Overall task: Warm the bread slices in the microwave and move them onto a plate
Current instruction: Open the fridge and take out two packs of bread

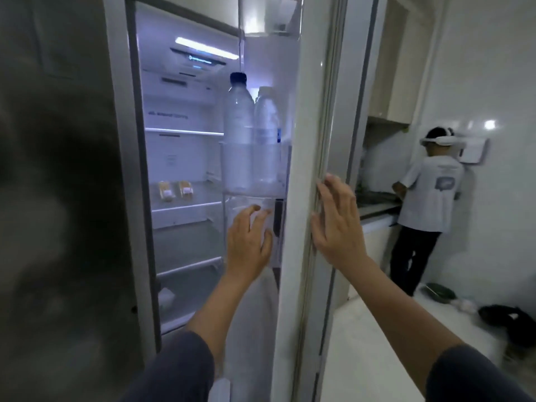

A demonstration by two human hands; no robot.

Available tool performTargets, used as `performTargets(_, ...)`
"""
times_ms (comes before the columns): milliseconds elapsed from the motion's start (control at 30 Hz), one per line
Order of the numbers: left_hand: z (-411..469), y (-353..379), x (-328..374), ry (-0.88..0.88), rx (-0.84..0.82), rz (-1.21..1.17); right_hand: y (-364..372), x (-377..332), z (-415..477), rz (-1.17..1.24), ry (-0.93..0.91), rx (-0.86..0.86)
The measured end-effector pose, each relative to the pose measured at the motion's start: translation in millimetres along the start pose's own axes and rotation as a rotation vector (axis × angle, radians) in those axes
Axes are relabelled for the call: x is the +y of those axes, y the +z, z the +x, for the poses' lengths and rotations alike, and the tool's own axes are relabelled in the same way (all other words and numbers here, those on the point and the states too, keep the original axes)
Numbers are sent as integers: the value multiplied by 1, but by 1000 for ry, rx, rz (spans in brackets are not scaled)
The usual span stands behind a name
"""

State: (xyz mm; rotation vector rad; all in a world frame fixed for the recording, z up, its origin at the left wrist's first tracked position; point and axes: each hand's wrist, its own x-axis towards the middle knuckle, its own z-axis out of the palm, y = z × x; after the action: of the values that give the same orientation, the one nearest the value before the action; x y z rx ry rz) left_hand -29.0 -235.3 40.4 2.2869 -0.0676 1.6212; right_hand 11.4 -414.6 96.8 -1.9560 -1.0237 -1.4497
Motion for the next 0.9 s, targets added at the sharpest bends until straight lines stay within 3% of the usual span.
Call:
performTargets(133, 26, 16, 19, 51, 77, -12, -6, 37, -9, -147, 132, 38)
performTargets(300, 57, 49, 47, 112, 45, -253, -6, 79, -4, -171, 3, -26)
performTargets(367, 69, 66, 54, 177, -22, -323, 2, 84, 4, -118, 51, -8)
performTargets(433, 82, 87, 55, 266, -81, -313, 7, 89, 10, -79, 195, 61)
performTargets(533, 100, 123, 52, 237, -113, -299, 10, 111, 9, -97, 315, 81)
performTargets(633, 117, 160, 47, 202, -79, -260, 11, 152, 7, -80, 367, 94)
performTargets(900, 137, 246, 75, 314, -14, -63, 15, 243, 0, -110, 417, 105)
